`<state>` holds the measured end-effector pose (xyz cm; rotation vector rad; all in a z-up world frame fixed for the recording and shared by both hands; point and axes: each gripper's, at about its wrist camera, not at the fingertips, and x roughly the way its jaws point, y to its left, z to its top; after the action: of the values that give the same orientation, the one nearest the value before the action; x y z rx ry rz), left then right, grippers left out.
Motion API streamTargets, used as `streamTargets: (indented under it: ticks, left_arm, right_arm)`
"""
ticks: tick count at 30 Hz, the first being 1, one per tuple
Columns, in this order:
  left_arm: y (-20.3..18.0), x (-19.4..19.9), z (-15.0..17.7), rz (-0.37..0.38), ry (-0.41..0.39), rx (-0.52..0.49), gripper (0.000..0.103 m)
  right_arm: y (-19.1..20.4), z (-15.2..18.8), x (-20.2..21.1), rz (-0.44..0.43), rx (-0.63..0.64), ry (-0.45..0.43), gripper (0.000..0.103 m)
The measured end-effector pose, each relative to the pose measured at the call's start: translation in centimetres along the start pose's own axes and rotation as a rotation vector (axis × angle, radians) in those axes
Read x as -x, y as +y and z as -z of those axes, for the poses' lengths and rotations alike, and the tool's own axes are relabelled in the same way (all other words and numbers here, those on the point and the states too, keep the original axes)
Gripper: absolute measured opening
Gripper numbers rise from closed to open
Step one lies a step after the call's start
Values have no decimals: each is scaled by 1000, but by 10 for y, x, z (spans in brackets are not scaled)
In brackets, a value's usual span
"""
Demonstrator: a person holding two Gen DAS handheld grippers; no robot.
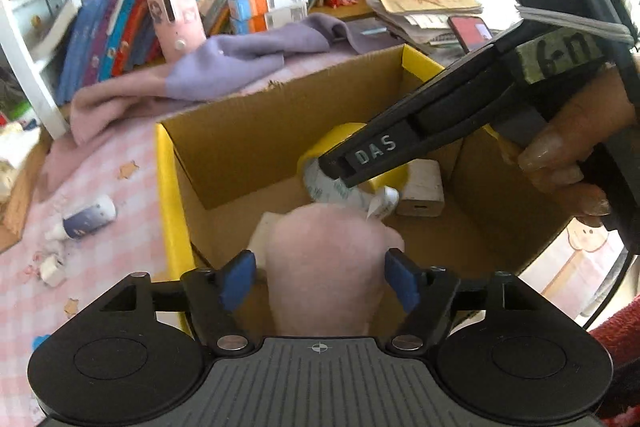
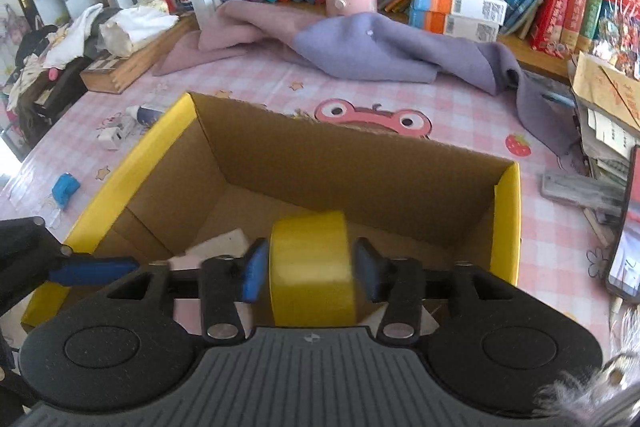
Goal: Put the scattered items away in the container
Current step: 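Lower both items into the yellow box and open both tools, then withdraw both tools from the box toward the blue item and spray bottle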
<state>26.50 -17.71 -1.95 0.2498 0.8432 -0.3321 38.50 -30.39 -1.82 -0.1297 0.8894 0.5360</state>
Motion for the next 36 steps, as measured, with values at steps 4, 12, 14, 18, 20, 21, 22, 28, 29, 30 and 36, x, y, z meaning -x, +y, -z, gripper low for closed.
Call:
streamTargets:
  ticks: [4,12,14,18,20,21,22,28,29,30,36]
  left_arm:
    - [-2,16,-2,-31,-47,-2,75]
    - [4,55,4,-59,-140,58,77]
    - [7,65,8,-61,-160,83,78]
    - [13,81,19,-63,-194,123,81]
    - [15,87,25,-51,-201,129,81]
    - [16,89,28,-44,-202,129,81]
    - [17,91,32,-39,-204,127,81]
    - [25,108,51,-19,-236,121,81]
    - [27,111,54,-21,-242,118,81]
    - [27,115,58,-25,-248,110,81]
    - [32,138,91,-14,-260,51,82]
  right_arm:
    - [0,-1,6,-21,-23,-31,54]
    - [6,5,35,-33,-66,-106,58]
    - [10,8,44,-26,-68,-124,58]
    - [18,16,64,6,-75,-169,58]
    - [22,21,73,23,-87,-189,58]
    - [24,24,78,33,-94,-199,58]
    - [26,27,82,43,-103,-207,58]
    - [43,50,108,111,-168,-244,58]
    - [48,55,112,125,-180,-258,58]
    - [52,60,117,137,-193,-274,58]
    - [81,90,135,204,-269,-308,58]
